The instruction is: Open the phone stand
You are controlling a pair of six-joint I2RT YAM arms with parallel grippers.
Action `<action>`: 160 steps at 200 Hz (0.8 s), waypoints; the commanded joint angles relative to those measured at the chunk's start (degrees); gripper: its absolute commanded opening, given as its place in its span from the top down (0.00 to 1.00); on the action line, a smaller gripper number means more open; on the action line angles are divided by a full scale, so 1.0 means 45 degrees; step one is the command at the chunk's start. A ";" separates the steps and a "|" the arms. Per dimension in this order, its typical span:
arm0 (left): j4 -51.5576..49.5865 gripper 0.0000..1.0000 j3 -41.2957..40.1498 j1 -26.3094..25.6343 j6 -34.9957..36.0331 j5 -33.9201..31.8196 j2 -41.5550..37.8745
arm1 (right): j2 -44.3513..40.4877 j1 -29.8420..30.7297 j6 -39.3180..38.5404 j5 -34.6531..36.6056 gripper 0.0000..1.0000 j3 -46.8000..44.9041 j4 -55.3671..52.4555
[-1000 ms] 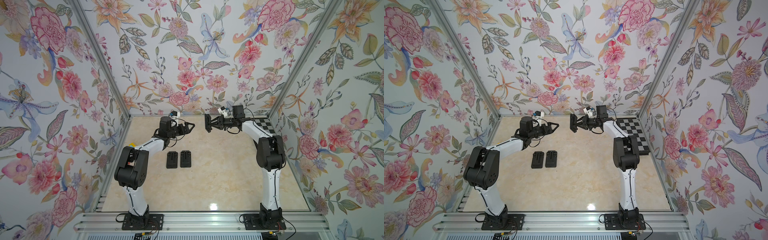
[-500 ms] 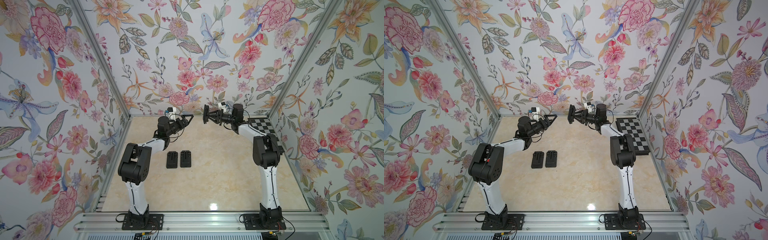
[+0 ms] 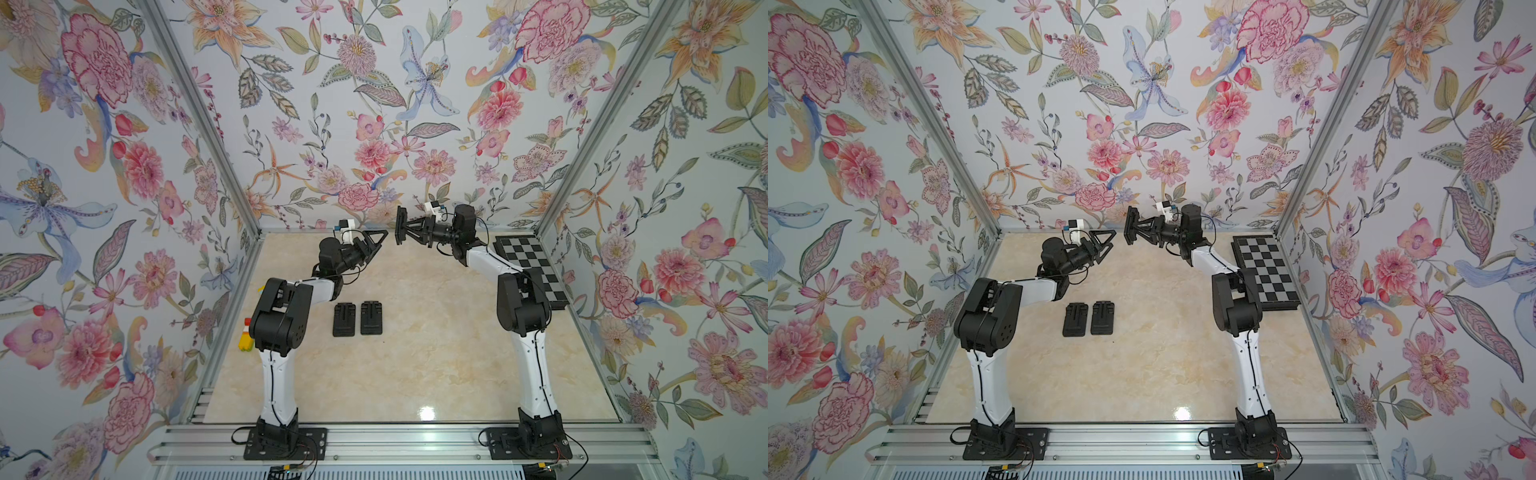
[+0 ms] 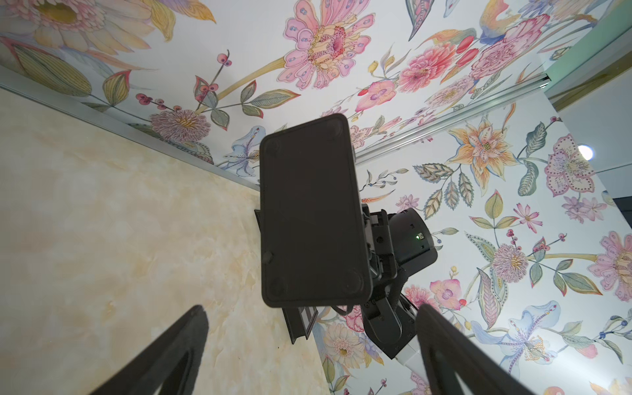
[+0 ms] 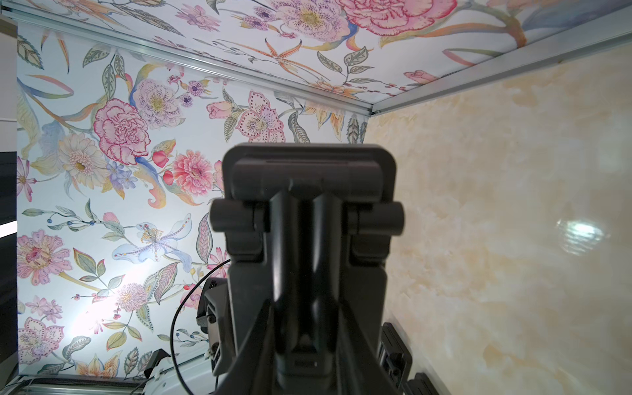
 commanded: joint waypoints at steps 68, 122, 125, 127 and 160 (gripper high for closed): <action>0.4455 0.04 0.0975 0.0228 -0.3283 0.0603 0.1953 | 0.0776 0.0254 0.1398 -0.0301 1.00 0.0564 0.1851; 0.4562 0.03 0.1210 0.0347 -0.3589 0.0998 0.2263 | 0.0911 0.0513 0.1854 -0.0341 1.00 0.0502 0.2452; 0.4576 0.03 0.1227 0.0347 -0.3609 0.1029 0.2282 | 0.0930 0.0533 0.1884 -0.0347 1.00 0.0502 0.2489; 0.4585 0.03 0.1244 0.0347 -0.3638 0.1040 0.2276 | 0.0941 0.0530 0.1904 -0.0353 1.00 0.0492 0.2532; 0.4710 0.03 0.1434 0.0362 -0.3977 0.1313 0.2524 | 0.1142 0.0669 0.2403 -0.0230 1.00 0.0588 0.3164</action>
